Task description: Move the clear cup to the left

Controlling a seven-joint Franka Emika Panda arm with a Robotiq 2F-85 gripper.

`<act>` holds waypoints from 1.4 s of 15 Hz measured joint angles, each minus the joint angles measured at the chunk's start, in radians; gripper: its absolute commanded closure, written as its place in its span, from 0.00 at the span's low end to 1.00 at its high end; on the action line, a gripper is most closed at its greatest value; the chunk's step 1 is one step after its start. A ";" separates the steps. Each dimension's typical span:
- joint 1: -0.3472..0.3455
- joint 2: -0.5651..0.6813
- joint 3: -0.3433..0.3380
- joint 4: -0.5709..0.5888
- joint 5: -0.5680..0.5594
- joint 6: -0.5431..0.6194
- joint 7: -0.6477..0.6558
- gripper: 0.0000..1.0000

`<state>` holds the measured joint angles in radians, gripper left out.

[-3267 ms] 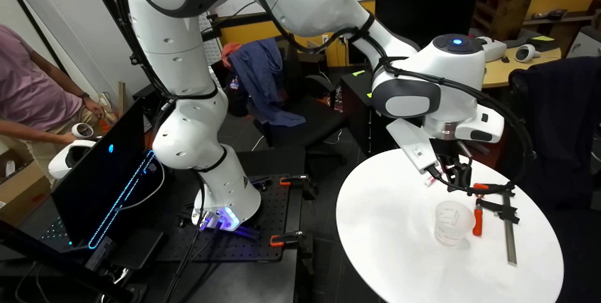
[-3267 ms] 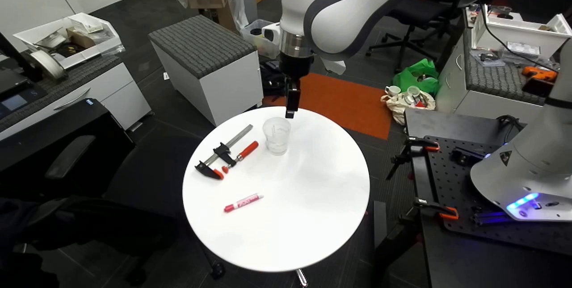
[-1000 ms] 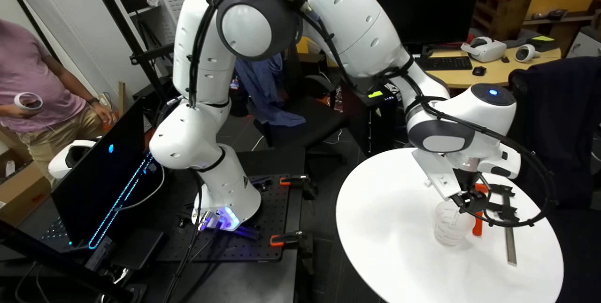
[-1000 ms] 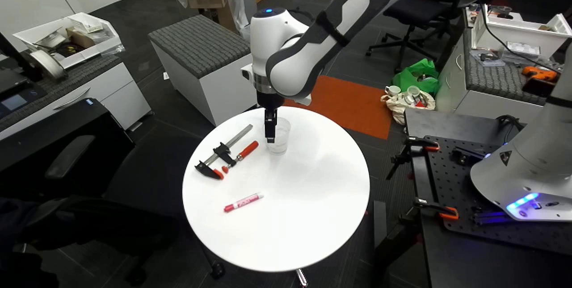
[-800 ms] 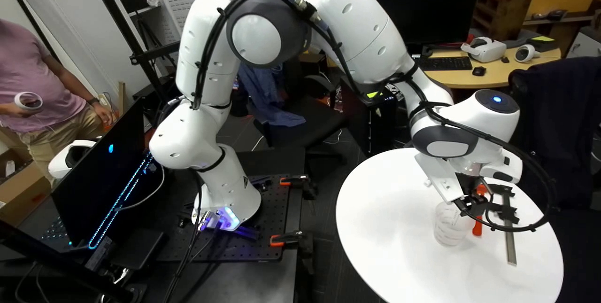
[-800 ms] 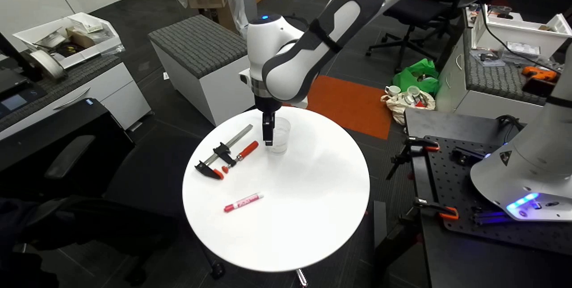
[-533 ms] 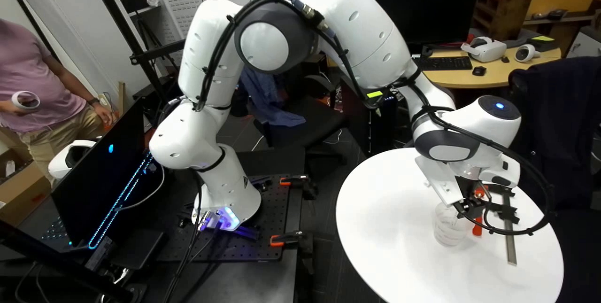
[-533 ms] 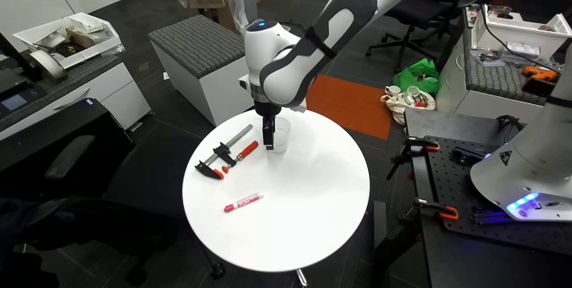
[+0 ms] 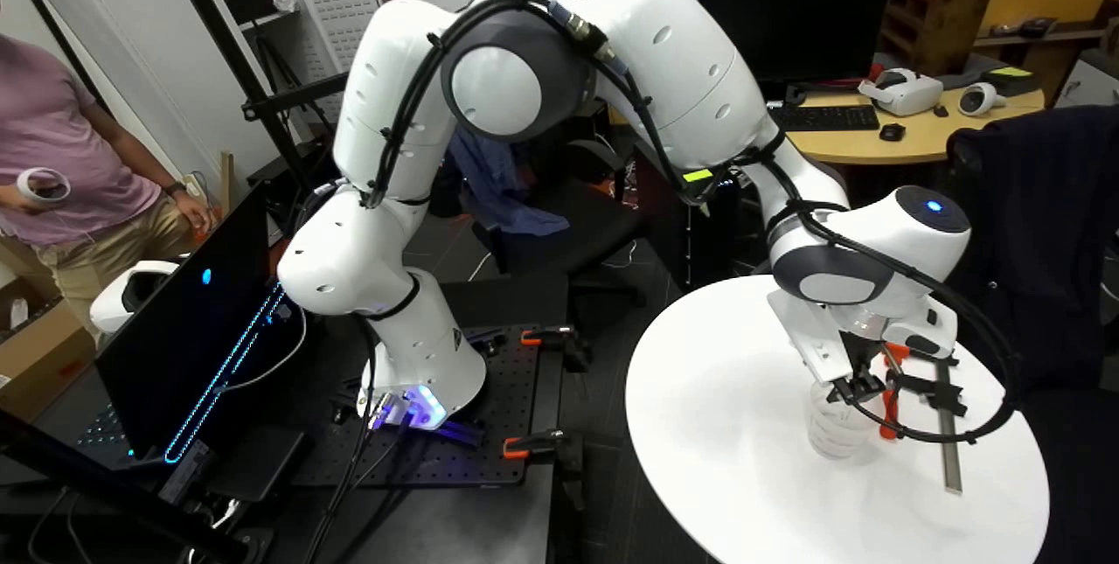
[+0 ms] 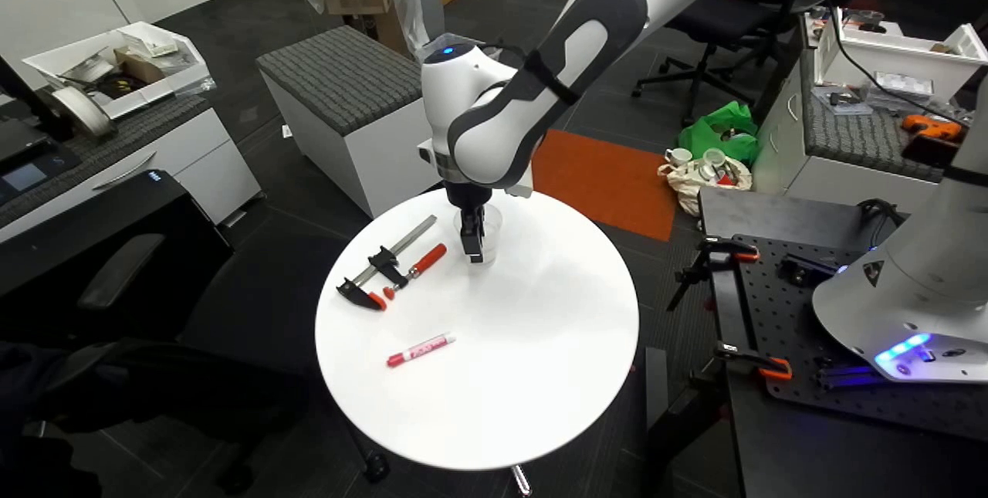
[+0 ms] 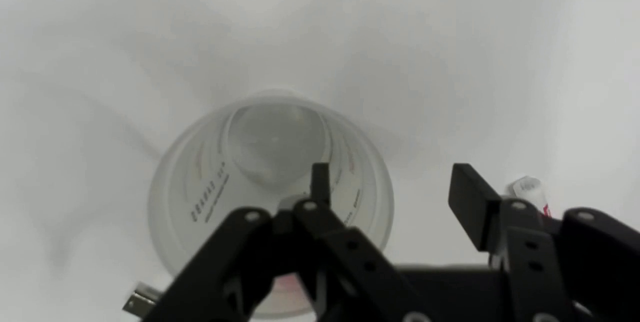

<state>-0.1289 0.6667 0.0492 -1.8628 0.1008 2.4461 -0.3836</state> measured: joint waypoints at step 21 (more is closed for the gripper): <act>-0.006 -0.055 -0.019 -0.036 -0.060 0.003 0.058 0.98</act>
<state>-0.1353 0.6116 0.0301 -1.8989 0.0413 2.4488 -0.3254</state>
